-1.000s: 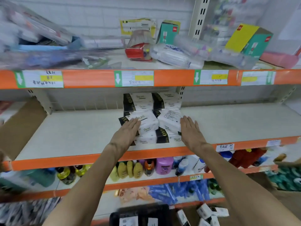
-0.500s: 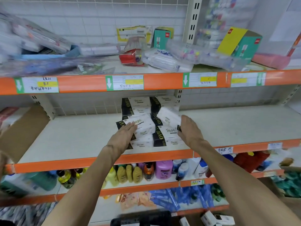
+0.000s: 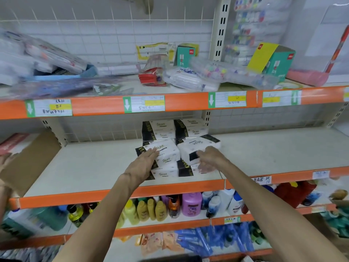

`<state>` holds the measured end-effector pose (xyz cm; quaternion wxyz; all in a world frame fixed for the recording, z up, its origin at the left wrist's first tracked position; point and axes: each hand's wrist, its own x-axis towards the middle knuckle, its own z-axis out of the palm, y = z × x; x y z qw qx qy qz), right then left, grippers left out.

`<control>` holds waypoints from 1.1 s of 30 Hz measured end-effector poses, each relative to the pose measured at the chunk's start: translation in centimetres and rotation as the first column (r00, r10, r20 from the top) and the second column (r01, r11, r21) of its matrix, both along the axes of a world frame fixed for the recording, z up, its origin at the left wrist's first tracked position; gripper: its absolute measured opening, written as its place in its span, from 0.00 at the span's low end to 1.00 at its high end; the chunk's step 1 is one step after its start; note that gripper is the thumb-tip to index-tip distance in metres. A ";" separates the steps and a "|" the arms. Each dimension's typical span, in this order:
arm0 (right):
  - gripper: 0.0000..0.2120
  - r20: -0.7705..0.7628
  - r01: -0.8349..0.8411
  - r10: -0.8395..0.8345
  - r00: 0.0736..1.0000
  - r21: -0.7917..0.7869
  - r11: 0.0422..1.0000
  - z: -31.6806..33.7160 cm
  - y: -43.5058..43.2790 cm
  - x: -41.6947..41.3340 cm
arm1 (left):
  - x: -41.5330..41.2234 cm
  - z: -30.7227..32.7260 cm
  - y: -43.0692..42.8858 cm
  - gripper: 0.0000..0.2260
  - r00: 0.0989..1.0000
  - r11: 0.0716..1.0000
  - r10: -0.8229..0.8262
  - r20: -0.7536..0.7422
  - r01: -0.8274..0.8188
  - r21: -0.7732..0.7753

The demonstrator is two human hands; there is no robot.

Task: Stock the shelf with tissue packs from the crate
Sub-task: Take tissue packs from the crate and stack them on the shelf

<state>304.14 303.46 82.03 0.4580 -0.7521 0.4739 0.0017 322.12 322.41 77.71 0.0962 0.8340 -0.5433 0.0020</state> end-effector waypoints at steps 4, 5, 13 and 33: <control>0.10 -0.173 -0.141 0.029 0.984 -0.683 0.717 0.2 -2.2 -1.3 | 0.3 -0.2 -0.3 0.34 1.000 0.999 0.016 -0.005 -0.016 -0.032; 0.17 -0.213 -0.224 0.103 0.972 -0.689 0.690 0.0 -2.8 -1.6 | 0.4 -0.4 -0.4 0.35 1.000 0.999 0.024 -0.002 -0.025 -0.047; 0.28 -0.250 -0.257 0.121 0.961 -0.638 0.726 -2.6 -1.8 -1.4 | 0.0 -0.3 -0.6 0.33 0.996 0.990 0.087 -0.024 -0.089 -0.108; 0.27 -0.192 -0.244 0.155 0.969 -0.646 0.723 -0.5 -0.7 -2.5 | -0.1 0.6 -0.3 0.24 0.981 0.981 0.193 0.019 -0.192 -0.033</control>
